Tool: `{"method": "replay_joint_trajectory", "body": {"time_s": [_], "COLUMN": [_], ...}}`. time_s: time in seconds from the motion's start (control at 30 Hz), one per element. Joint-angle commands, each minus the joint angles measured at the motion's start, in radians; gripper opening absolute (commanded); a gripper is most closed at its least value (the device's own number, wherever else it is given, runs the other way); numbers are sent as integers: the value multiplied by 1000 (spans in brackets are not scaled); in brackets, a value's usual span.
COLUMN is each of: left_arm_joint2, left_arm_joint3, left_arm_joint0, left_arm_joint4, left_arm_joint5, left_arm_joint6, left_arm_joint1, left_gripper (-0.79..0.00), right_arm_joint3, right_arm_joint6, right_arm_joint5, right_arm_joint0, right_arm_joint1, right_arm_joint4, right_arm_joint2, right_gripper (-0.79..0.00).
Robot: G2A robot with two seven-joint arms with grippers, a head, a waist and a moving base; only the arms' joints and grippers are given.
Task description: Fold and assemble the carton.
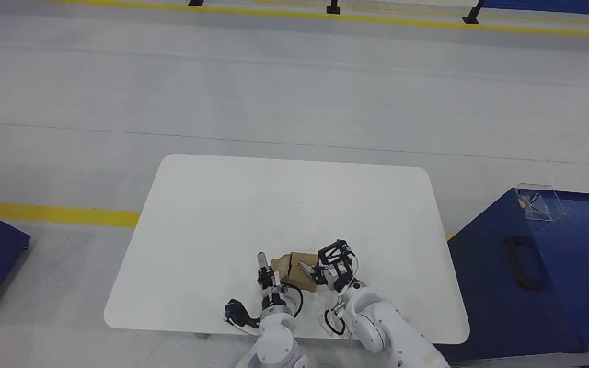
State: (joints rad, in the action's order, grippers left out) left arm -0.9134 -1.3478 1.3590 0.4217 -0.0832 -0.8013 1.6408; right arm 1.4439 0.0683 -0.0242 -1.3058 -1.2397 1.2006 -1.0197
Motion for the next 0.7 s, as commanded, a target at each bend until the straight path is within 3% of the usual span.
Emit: {"method": "replay_joint_trajectory", "body": {"time_s": [0.0,0.33,0.67], "left_arm_joint2": [-8,-89,-128], "left_arm_joint3": [7,-8,-20], "left_arm_joint0": [0,39,65], "left_arm_joint4": [5,157,145], "left_arm_joint5": [-22,-173,-301], "left_arm_joint6": [7,139,225], "left_arm_joint1": [3,10,13], "left_gripper": [0,0,0], "right_arm_joint3": [1,5,7], "right_arm_joint6": [1,5,7], "right_arm_joint5": [-1,-6,-12], "right_arm_joint0": [-2,-9,-18], "right_arm_joint1": [-1,-5,-9], "right_arm_joint4": [3,19,33], "right_arm_joint2": [-1,-9,-17], "right_gripper": [0,0,0]}}
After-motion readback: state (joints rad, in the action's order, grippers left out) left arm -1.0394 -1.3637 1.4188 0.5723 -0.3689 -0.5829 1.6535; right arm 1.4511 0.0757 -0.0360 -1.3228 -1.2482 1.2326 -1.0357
